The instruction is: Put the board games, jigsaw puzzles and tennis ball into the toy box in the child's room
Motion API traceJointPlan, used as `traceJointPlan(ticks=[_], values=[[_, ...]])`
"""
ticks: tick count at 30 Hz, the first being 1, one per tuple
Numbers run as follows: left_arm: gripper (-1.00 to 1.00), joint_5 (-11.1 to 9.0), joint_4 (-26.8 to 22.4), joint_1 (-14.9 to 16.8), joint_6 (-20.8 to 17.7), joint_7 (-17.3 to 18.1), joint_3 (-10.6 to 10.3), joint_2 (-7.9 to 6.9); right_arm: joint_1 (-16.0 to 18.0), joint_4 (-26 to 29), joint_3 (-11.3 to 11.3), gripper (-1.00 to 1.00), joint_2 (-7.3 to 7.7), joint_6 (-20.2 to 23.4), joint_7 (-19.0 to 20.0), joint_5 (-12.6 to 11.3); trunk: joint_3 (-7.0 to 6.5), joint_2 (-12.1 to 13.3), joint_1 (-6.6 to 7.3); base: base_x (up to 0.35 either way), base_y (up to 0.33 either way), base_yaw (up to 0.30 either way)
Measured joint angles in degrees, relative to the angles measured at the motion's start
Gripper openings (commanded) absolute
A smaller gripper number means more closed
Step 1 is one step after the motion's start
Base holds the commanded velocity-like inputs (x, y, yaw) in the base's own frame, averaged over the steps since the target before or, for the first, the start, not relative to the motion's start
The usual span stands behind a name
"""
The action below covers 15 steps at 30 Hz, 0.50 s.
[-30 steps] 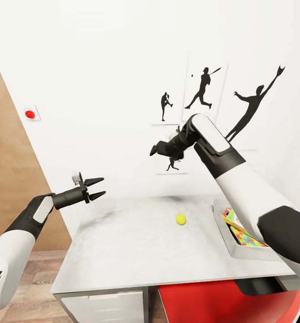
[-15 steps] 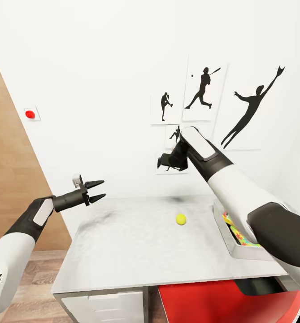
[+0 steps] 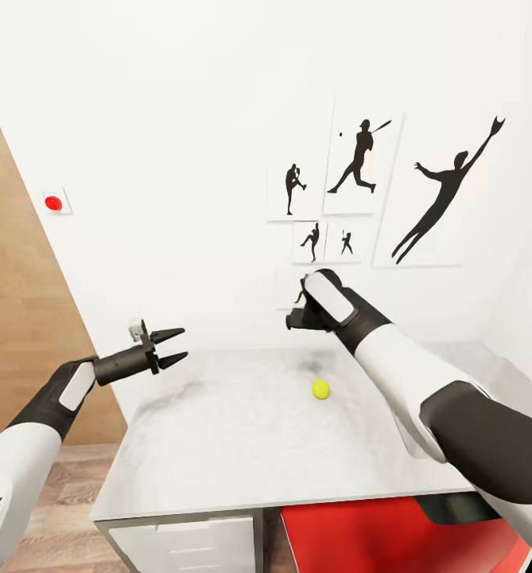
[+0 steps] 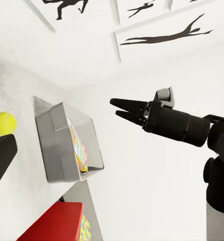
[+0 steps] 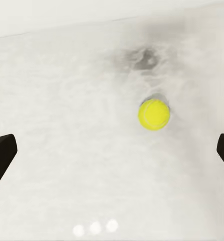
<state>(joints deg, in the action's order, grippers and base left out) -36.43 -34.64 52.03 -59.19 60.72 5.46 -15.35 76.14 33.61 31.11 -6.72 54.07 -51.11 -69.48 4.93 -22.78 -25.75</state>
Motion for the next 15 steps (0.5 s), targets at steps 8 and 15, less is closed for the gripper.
traceJointPlan(ticks=[8,15], values=[[1.0,0.13,-1.99,-2.87,-0.02,2.66,0.02,-0.15,-2.96,-0.57,0.05,1.0,0.52,-2.72,4.73,4.39,0.0,0.0,0.0,0.0,0.0,0.0],[1.0,0.07,-8.64,-6.86,-0.33,3.66,-0.14,-0.29,-3.33,-1.02,0.09,1.0,0.49,-2.95,5.06,4.66,0.0,-0.01,0.0,0.0,0.0,0.0]])
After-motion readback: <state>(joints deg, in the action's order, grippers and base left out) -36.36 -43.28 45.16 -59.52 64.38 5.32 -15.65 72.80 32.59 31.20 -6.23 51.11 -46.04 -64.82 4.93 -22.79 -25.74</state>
